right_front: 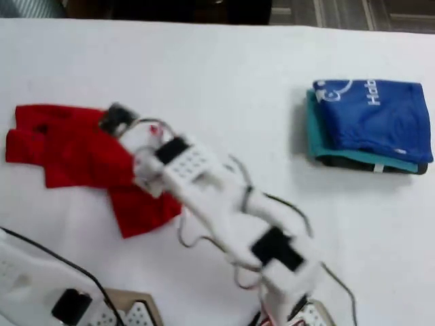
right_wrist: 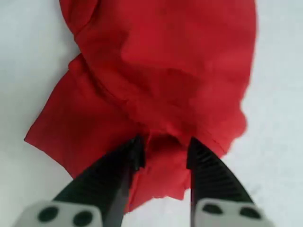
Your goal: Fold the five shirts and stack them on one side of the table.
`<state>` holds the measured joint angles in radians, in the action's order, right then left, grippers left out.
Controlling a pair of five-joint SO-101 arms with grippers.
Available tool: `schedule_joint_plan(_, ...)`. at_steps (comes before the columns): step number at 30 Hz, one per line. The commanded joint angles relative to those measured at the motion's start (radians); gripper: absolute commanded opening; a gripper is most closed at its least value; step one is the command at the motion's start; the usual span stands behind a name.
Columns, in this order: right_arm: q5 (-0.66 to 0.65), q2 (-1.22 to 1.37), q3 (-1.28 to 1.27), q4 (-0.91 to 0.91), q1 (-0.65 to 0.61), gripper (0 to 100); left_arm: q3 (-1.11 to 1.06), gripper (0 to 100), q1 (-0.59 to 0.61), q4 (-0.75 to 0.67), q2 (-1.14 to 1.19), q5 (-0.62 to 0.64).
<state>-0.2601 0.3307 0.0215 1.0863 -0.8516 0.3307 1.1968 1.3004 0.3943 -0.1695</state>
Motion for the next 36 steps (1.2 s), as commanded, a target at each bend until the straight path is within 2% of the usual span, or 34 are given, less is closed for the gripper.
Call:
schedule_joint_plan(1, 0.008, 0.16, 0.16, 0.041, -0.012, 15.5, 0.061, 25, 0.015, 0.011, -0.012, 0.005)
schedule_joint_plan(6, 0.008, 0.318, 0.341, 0.151, 0.036, 14.9, 0.061, 25, 0.008, 0.011, -0.012, 0.005)
schedule_joint_plan(10, 0.008, 0.343, 0.46, 0.318, 0.127, 0.5, 0.056, 25, -0.002, 0.005, -0.009, 0.005)
schedule_joint_plan(11, 0.008, 0.343, 0.488, 0.348, 0.154, 3.3, 0.054, 25, -0.011, 0.005, -0.009, 0.005)
schedule_joint_plan(19, -0.002, 0.341, 0.735, 0.526, 0.421, 2.0, 0.051, 25, -0.074, 0.011, -0.009, 0.005)
schedule_joint_plan(23, -0.023, 0.341, 0.815, 0.595, 0.49, 2.0, 0.051, 25, -0.098, 0.011, -0.009, 0.005)
schedule_joint_plan(25, -0.052, 0.341, 0.825, 0.624, 0.458, 2.0, 0.051, 25, -0.107, 0.011, -0.009, 0.006)
schedule_joint_plan(29, -0.058, 0.341, 0.83, 0.642, 0.317, 4.4, 0.051, 25, -0.12, 0.012, -0.009, 0.006)
schedule_joint_plan(31, -0.057, 0.348, 0.83, 0.633, 0.246, 13.1, 0.051, 25, -0.118, 0.025, -0.009, 0.006)
schedule_joint_plan(34, -0.06, 0.363, 0.821, 0.616, 0.163, 31.3, 0.051, 25, -0.115, 0.04, -0.009, 0.006)
schedule_joint_plan(36, -0.057, 0.392, 0.827, 0.605, 0.124, 36.5, 0.053, 25, -0.115, 0.048, -0.009, 0.006)
